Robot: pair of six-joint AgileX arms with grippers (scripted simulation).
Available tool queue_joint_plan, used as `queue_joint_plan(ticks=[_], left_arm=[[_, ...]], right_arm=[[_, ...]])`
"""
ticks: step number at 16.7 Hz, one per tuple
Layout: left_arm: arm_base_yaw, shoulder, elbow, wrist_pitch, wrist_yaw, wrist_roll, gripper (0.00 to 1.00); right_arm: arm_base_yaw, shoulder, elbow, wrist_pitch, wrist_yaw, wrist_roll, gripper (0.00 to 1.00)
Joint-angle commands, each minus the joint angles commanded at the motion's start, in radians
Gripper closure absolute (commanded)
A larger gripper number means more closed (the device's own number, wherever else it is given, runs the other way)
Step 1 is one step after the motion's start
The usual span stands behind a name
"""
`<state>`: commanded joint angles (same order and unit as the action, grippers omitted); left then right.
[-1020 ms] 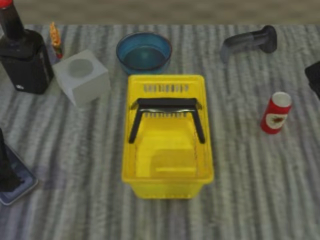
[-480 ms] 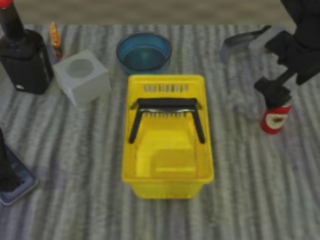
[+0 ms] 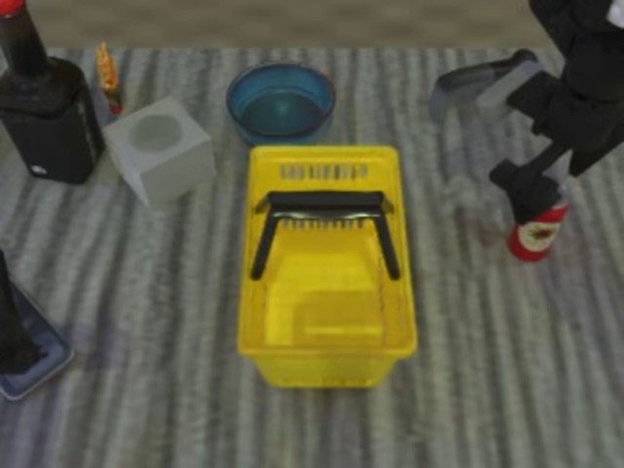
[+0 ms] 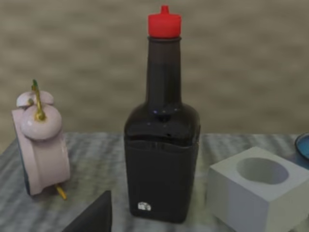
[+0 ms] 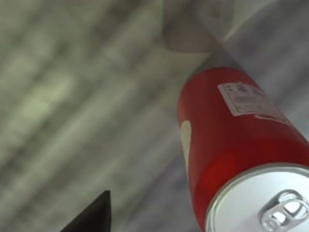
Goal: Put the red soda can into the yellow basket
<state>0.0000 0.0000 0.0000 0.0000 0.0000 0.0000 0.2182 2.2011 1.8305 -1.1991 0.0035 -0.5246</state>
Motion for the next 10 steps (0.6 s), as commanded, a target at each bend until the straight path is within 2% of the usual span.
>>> queue_joint_plan(ticks=[6,10], left_arm=[[0.000,0.000,0.000,0.000,0.000,0.000,0.00],[0.000,0.000,0.000,0.000,0.000,0.000,0.00]], right_arm=[[0.005,0.038,-0.108,0.148,0.000,0.001,0.00],[0.006,0.045,-0.123,0.168,0.000,0.001,0.00]])
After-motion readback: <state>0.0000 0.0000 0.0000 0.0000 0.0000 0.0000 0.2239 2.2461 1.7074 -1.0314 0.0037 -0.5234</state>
